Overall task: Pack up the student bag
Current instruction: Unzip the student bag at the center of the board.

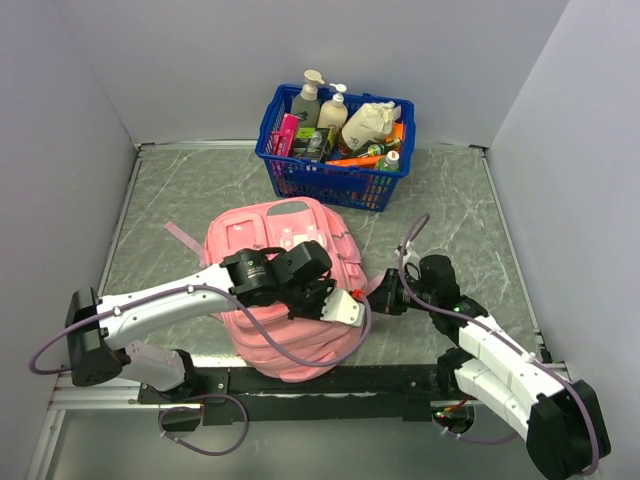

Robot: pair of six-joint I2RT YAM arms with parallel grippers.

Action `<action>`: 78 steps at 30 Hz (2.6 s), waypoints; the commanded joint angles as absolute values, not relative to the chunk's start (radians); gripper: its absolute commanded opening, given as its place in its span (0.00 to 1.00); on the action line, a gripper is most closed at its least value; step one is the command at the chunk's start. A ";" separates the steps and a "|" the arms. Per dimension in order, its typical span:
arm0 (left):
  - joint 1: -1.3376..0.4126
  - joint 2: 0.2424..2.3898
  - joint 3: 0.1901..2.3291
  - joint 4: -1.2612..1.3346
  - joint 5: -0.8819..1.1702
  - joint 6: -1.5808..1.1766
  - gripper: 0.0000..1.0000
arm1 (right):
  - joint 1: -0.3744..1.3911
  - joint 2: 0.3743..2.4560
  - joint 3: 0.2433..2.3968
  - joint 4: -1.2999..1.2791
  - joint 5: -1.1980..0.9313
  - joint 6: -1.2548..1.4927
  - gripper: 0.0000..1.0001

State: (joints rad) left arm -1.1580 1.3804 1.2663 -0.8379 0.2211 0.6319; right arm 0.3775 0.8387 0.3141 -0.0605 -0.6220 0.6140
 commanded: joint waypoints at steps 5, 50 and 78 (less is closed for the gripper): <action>-1.177 1.293 1.126 -0.881 0.215 0.680 0.01 | 0.360 0.598 0.325 -0.155 -0.452 0.578 0.00; -1.293 1.528 1.415 -0.720 0.109 0.457 0.79 | 0.296 0.654 0.264 -0.005 -0.525 0.664 0.00; -1.321 1.589 1.183 -0.386 -0.307 0.430 0.01 | 0.298 0.604 0.256 -0.032 -0.542 0.644 0.00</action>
